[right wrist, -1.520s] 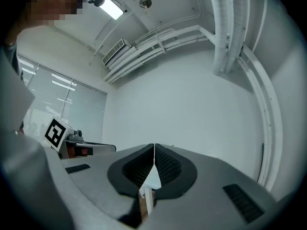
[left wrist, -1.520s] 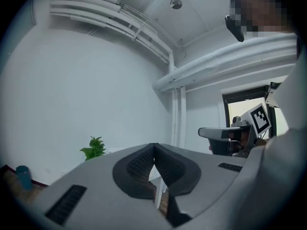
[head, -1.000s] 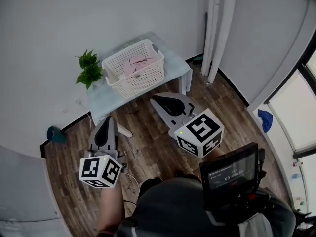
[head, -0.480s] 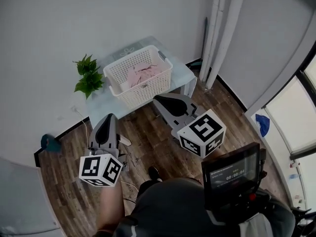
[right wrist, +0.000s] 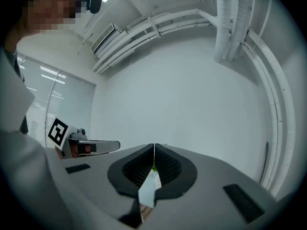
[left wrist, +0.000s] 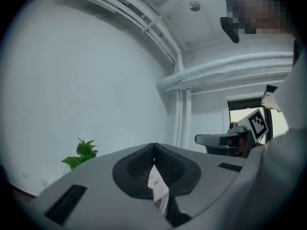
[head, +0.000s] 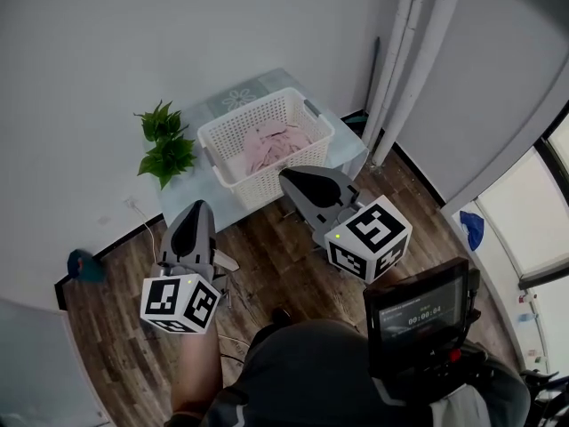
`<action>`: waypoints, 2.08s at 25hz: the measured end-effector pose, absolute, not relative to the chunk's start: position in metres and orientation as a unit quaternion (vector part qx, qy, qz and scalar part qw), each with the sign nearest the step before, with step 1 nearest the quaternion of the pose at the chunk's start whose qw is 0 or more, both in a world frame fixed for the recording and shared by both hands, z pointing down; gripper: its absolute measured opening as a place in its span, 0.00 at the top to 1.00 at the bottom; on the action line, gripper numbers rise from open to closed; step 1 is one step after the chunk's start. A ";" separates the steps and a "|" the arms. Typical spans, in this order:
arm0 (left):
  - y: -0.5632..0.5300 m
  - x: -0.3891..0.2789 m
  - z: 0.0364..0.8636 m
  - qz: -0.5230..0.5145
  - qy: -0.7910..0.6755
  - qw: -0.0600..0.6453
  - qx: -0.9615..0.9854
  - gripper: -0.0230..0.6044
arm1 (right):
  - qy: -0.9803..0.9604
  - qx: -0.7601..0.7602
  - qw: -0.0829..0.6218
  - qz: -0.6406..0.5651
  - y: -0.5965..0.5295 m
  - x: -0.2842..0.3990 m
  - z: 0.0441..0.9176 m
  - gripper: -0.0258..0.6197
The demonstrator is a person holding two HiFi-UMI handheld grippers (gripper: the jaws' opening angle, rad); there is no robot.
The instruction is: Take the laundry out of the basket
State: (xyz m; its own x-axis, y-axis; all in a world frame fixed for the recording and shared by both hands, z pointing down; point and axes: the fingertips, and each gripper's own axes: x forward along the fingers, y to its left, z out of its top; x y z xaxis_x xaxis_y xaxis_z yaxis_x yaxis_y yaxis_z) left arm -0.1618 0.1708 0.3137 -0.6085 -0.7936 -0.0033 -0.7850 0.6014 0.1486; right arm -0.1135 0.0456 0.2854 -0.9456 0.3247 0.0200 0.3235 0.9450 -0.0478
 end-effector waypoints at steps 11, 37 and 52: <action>0.193 -0.220 0.318 -0.079 -0.884 0.037 0.459 0.95 | -0.991 -0.132 0.028 0.009 0.060 -0.162 0.289 0.93; 0.079 -0.319 0.311 -0.050 -0.908 0.038 0.414 0.95 | -0.976 -0.207 0.069 -0.025 -0.073 -0.282 0.309 0.72; 0.028 -0.357 0.333 -0.027 -0.920 0.081 0.383 0.95 | -0.926 -0.323 0.191 -0.044 -0.085 -0.335 0.394 0.41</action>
